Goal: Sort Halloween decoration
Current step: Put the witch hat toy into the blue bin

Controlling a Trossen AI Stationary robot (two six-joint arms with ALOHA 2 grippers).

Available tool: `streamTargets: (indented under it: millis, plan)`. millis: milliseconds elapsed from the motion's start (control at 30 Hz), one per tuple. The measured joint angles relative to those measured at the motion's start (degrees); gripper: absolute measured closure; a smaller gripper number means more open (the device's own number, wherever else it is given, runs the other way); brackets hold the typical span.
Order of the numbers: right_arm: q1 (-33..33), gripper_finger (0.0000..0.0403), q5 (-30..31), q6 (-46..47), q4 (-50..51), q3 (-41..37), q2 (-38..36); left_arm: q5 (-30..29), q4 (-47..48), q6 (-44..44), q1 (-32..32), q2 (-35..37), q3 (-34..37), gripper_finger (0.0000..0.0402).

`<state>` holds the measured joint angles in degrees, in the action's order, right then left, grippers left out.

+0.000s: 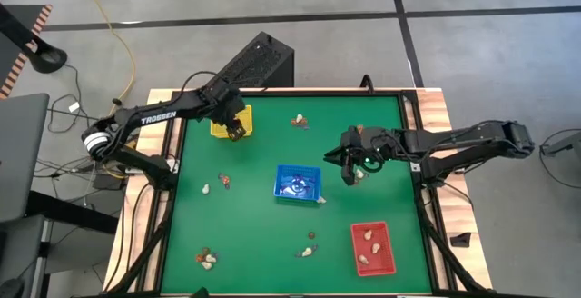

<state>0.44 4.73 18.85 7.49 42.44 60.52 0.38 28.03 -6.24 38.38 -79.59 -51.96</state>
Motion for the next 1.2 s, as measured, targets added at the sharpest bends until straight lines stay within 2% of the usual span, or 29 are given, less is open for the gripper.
streamTargets:
  millis: [133, 200, 300, 400, 567, 633, 800, 933, 1067, 1200]
  plan:
    - [2.2, 0.0316, 4.8, 0.3, -0.3, 0.0, 2.2, 7.4, -7.9, 0.6, -5.0, -0.3, 0.0, 0.0216]
    - [3.0, 0.0316, 7.3, 0.3, -0.3, 0.0, 3.6, 7.8, -12.1, 0.6, -8.5, -1.6, 0.0, 0.0216]
    - [3.2, 0.0316, 7.5, 0.3, -0.3, -0.1, 5.1, 7.8, -13.3, -0.5, -13.9, -3.0, 0.0, 0.0217]
    - [3.3, 0.0316, 7.4, 0.2, -0.1, -0.1, 5.7, 6.2, -7.7, -0.2, -19.0, -2.7, -0.2, 0.0217]
    - [3.3, 0.0316, 7.4, -3.2, 0.2, -0.1, 5.9, 0.6, 6.8, 6.7, -25.7, -0.5, -2.3, 0.0217]
    - [3.3, 0.0316, 7.4, -4.2, 0.2, -0.1, 6.0, 0.5, 8.8, 8.9, -28.2, -0.2, -2.2, 0.0217]
    - [3.3, 0.0316, 7.2, -5.7, 1.4, -0.1, 6.0, 0.7, 6.3, 10.7, -33.4, -0.2, -2.2, 0.0217]
    - [3.3, 0.0316, 7.1, -5.1, 2.3, -0.1, 6.0, 5.6, 12.2, 14.1, -36.9, 0.1, -2.2, 0.0217]
    - [3.3, 0.0316, 7.1, -5.5, 2.4, -0.1, 6.0, 11.4, 21.4, 24.6, -41.4, 0.3, -2.2, 0.0217]
    - [3.3, 0.0316, 7.1, -5.9, 2.5, 0.0, 6.4, 15.4, 27.5, 35.4, -48.9, 0.3, -2.2, 0.0217]
